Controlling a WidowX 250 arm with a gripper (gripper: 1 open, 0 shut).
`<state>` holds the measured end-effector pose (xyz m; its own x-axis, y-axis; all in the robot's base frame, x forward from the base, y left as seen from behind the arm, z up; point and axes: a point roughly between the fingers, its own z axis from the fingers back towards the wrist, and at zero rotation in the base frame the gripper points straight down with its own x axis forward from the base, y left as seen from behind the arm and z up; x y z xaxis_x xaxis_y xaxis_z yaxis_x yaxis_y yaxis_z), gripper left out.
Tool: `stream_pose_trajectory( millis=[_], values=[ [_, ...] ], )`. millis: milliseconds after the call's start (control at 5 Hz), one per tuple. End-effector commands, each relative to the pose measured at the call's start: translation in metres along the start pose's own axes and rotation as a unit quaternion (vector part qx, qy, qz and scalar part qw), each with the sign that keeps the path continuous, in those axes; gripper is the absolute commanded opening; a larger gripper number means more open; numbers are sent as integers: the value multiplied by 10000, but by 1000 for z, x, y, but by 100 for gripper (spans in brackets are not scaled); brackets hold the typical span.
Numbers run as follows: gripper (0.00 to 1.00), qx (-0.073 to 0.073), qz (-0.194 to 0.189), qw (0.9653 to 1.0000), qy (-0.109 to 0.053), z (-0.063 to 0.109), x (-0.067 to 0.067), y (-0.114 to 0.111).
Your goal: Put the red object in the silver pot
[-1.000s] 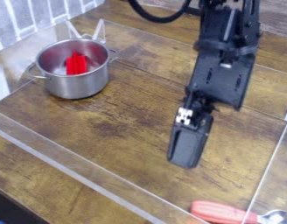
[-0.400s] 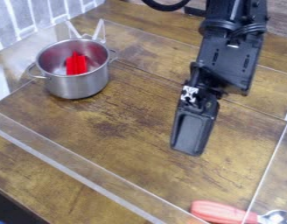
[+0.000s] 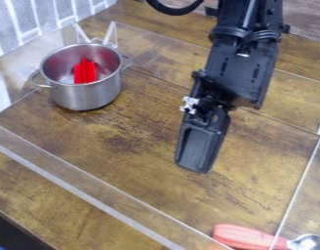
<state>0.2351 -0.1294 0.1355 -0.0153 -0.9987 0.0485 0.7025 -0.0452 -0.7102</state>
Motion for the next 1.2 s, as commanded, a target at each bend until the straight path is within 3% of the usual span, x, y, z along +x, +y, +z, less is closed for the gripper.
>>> stream_pose_trajectory(
  millis=[0, 200, 600, 1000],
  values=[
    [0, 94, -12, 10000, 16, 9, 3, -5],
    [0, 79, -1, 9999, 103, 12, 10, -7],
    [0, -57, 249, 9997, 12, 9, -2, -8],
    [0, -100, 499, 9987, -77, 12, 0, -8]
  ],
)
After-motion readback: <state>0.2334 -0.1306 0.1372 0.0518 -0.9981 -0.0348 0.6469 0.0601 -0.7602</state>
